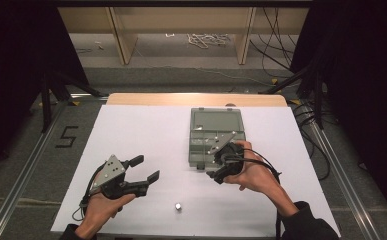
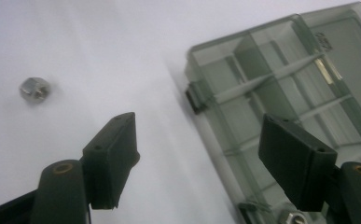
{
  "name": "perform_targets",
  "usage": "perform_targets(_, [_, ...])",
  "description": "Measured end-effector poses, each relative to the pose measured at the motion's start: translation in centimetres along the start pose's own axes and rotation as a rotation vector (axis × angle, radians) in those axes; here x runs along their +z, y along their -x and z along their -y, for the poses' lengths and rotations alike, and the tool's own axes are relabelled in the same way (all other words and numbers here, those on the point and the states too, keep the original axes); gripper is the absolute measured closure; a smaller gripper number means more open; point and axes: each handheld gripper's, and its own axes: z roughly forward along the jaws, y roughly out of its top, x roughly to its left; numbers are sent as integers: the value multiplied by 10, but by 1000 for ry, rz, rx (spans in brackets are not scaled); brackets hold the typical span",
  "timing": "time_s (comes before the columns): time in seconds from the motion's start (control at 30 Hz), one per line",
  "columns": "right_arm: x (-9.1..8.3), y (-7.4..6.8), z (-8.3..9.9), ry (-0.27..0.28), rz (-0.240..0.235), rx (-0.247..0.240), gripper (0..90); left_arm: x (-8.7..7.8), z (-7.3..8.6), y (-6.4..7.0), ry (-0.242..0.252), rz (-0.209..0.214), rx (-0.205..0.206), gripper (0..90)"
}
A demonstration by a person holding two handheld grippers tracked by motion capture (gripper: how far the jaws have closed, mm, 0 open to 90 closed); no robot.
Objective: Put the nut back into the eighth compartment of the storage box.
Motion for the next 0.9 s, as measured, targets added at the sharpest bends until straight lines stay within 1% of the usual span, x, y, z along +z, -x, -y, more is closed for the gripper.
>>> perform_targets(0.07, [1,-6,-2,5,-6,-13,291,0,0,-1,0,2,6,236])
perform_targets(0.17, [5,-16,-6,5,-21,-44,295,0,0,0,0,-3,1,236])
perform_targets(0.23, [8,-22,-8,-2,-48,-62,295,0,0,0,0,-3,1,236])
perform_targets(0.3, [11,-29,-10,2,-57,-76,295,0,0,0,0,-4,3,236])
perform_targets(0.4, [15,-37,-13,-3,-85,-99,295,0,0,-1,1,-3,5,236])
perform_targets(0.47, [18,-43,-14,-6,-97,-106,295,0,0,-1,1,-6,-1,236])
perform_targets(0.57, [24,-51,-16,-23,-121,-118,307,0,0,-1,1,-4,6,236])
perform_targets(0.6, [25,-53,-16,-28,-134,-124,307,-1,0,0,2,-6,0,236])
perform_targets(0.63, [27,-56,-16,-29,-128,-127,308,-1,0,-1,2,-8,0,236])
perform_targets(0.73, [33,-63,-18,-43,-151,-143,315,-1,0,-1,1,-9,1,236])
perform_targets(0.77, [35,-65,-18,-47,-156,-149,316,0,0,-1,10,-1,0,236])
perform_targets(0.9, [41,-73,-19,-59,-173,-158,327,0,0,-1,0,-10,1,236])
